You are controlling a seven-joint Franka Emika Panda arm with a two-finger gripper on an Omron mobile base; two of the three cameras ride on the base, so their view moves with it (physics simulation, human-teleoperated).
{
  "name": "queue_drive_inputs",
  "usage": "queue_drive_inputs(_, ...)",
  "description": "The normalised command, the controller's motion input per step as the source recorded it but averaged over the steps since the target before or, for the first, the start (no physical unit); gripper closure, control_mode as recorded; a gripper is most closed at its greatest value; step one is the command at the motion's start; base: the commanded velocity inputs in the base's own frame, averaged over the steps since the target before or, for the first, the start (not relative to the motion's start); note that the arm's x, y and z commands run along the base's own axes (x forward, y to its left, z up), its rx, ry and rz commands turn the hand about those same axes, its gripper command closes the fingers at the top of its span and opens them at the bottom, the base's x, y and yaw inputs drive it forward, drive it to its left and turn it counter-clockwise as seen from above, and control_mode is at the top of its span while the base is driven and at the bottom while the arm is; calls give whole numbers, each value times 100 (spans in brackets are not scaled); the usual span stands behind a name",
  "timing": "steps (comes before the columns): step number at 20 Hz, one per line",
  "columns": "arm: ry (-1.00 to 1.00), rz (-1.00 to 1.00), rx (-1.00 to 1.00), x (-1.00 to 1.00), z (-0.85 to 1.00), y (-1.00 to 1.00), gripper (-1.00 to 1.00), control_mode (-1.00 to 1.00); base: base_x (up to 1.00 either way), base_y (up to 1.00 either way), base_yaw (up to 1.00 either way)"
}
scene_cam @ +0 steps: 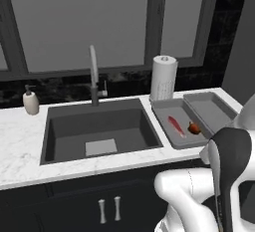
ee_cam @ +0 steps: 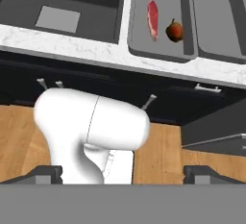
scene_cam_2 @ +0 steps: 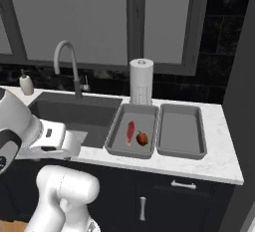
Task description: Place one bell pepper and one steak in each tupperware on the nearby counter, to pack two identical lunches.
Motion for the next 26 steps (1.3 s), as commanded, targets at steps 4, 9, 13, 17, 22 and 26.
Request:
queue_drive_inputs(4, 0, 0, 0, 0, 0, 0, -100, 100, -61, -96, -5)
queue_drive_inputs(9, 0, 0, 0, 0, 0, 0, -100, 100, -70, -100, -11)
queue_drive_inputs(13, 0, 0, 0, 0, 0, 0, -100, 100, -51, -100, -12)
queue_drive_inputs(17, 0, 0, 0, 0, 0, 0, -100, 100, -29, -100, -11)
queue_drive_inputs(22, 0, 0, 0, 0, 0, 0, -100, 100, -4, -98, -8)
queue_drive_inputs(26, 0, 0, 0, 0, 0, 0, -100, 100, 36, -86, 0)
